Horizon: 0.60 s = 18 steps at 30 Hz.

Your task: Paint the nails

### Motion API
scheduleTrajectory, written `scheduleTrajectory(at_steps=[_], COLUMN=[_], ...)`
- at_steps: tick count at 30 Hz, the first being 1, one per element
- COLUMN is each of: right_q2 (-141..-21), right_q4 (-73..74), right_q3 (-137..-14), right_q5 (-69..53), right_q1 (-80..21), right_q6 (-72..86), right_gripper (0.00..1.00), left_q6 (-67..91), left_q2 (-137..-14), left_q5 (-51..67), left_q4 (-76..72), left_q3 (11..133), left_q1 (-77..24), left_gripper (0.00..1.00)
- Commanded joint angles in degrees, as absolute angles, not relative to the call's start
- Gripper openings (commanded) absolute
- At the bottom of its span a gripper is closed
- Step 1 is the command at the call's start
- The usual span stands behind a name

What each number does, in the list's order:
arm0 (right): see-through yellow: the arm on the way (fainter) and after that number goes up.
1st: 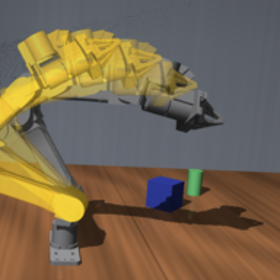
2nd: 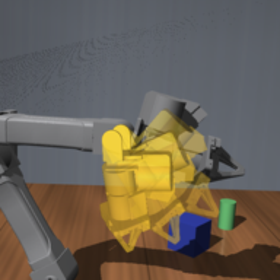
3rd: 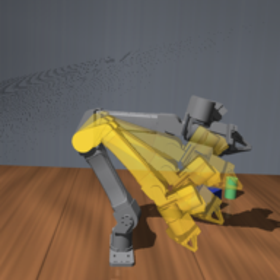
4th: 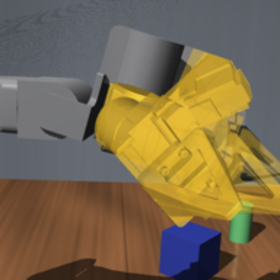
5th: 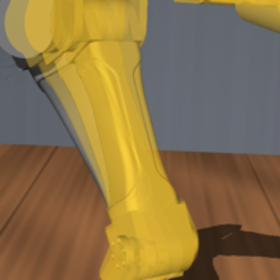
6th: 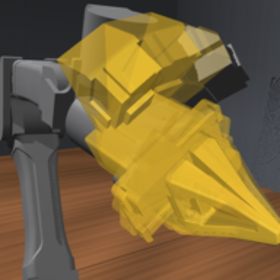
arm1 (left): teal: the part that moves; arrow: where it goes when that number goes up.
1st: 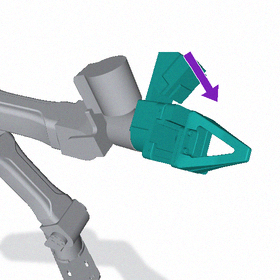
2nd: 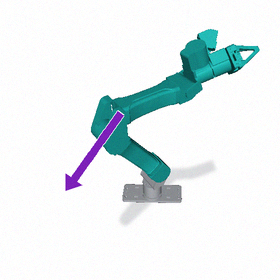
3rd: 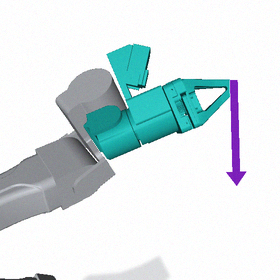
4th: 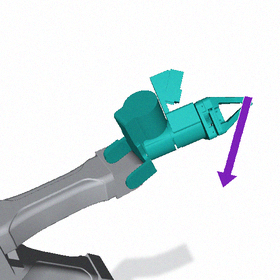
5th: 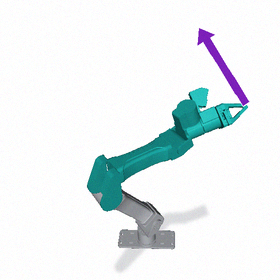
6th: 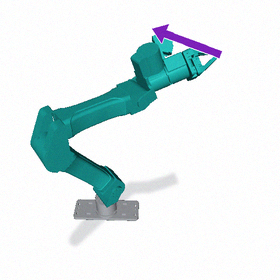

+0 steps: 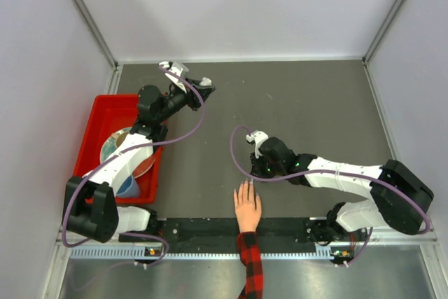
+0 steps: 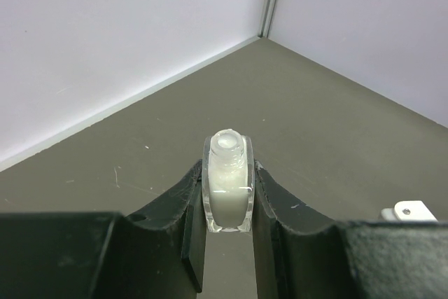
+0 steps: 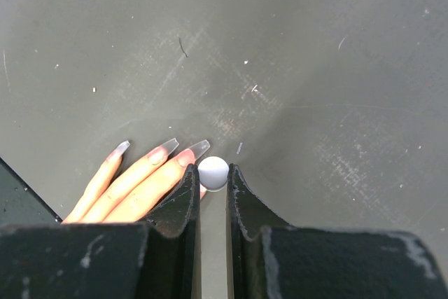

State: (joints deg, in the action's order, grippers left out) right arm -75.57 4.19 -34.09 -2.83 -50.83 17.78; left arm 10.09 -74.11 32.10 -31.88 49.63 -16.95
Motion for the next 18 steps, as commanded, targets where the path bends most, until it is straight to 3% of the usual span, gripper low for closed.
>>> scheduleTrajectory(at_steps=[1,18], right_q2=[-76.2,-76.64], right_q4=[1.85,1.14], right_q3=[-36.39,-37.0], right_q5=[-2.2,-2.2], right_q1=[-50.27,-49.75], right_q6=[17.84,16.61], right_gripper=[0.0,0.0], left_q6=[9.23,9.23], left_q2=[-72.25,-72.33], left_q5=[31.91,31.99], left_q4=[-34.37,-34.37], left_q3=[51.94,52.03], left_q1=[-16.7,-16.61], left_gripper=[0.0,0.0])
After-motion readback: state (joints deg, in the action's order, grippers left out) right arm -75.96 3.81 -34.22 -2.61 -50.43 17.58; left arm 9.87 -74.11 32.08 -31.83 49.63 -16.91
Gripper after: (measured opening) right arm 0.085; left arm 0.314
